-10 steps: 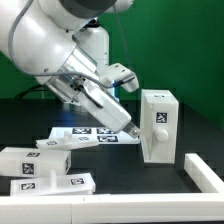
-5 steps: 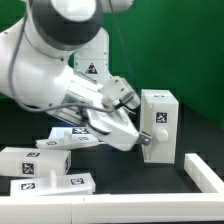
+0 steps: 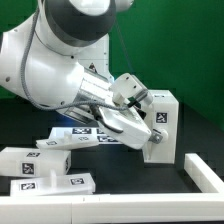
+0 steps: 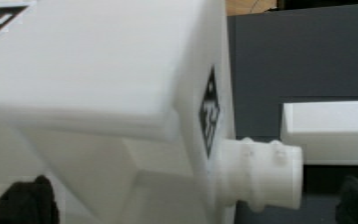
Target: Assemble cabinet
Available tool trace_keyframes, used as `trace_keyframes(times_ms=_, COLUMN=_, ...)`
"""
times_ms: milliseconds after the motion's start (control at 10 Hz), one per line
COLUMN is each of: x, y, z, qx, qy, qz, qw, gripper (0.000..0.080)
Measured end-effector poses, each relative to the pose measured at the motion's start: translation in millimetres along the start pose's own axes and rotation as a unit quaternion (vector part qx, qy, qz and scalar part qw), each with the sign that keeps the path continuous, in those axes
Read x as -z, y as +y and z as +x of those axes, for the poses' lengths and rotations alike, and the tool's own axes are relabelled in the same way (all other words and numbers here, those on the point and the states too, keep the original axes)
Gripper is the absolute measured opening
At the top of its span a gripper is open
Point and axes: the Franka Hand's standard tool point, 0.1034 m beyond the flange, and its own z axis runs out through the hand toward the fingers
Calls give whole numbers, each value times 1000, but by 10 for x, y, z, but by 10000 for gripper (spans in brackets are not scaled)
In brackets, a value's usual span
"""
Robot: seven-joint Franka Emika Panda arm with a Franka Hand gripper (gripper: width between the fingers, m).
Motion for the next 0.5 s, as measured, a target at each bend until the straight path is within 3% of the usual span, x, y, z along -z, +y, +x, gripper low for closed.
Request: trace_keyframes(times_ms=500, x=-89, y=-62, z=-219, qx=7, qy=1, qz=-5, qw=1000, gripper=796)
